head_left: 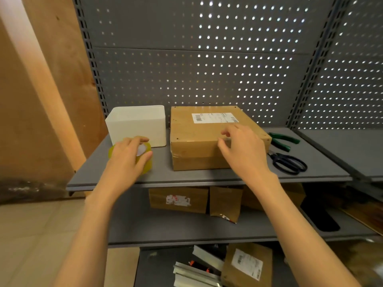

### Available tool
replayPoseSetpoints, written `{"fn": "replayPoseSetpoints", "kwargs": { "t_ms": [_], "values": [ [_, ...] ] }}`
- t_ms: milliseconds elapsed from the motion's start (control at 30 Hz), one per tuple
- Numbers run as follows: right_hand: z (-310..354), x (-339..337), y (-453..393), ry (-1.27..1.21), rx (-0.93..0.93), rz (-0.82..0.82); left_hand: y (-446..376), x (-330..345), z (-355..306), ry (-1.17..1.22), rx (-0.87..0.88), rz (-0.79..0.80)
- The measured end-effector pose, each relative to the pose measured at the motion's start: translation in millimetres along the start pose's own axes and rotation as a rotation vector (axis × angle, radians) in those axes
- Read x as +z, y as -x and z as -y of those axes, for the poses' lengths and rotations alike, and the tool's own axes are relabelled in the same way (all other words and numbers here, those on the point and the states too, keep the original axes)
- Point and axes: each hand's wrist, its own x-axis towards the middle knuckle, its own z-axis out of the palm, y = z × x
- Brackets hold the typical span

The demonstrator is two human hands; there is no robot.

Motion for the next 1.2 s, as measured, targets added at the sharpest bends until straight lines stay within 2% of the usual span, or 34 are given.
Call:
{"fn": "replayPoseSetpoints", "kwargs": {
  "t_ms": [100, 367, 467, 567, 667, 767, 933, 1100, 1200],
  "values": [
    [-16.5, -5.7, 0.4, 0.021, 0.010, -0.006, -3.2, 1.3, -28.1, 0.018, 0.063, -0.079],
    [-63.9, -19.7, -6.8, 0.059, -0.028, 0.044, -14.0, 30.2, -98.8, 0.019, 0.129, -0.086],
    [-69.6, -14.8, -13.3, 0.010, -0.119, 0.089, -20.5, 46.5, -128.7, 0.035, 0.178, -0.064],
    [-66.3, -7.5, -19.5, -0.103, -0.289, 0.158, -33.9, 64.2, -152.1, 0.061, 0.225, 0.004],
    [-63.6, 0.6, -22.7, -0.128, -0.413, 0.234, -47.0, 75.1, -161.6, 0.023, 0.220, 0.076],
    [-68.0, 8.4, -21.1, -0.131, -0.335, 0.336, -51.0, 82.6, -156.0, -0.020, 0.241, 0.173],
    [-70.6, 19.4, -17.9, -0.094, -0.299, 0.289, -45.7, 83.7, -152.0, -0.146, 0.210, 0.194],
    [-72.0, 15.1, -22.3, -0.351, -0.252, 0.290, -41.3, 76.8, -152.1, -0.168, 0.203, 0.185],
    [-75.8, 14.6, -22.9, -0.379, -0.221, 0.301, -39.6, 77.3, -150.5, -0.139, 0.182, 0.197]
  ]
}}
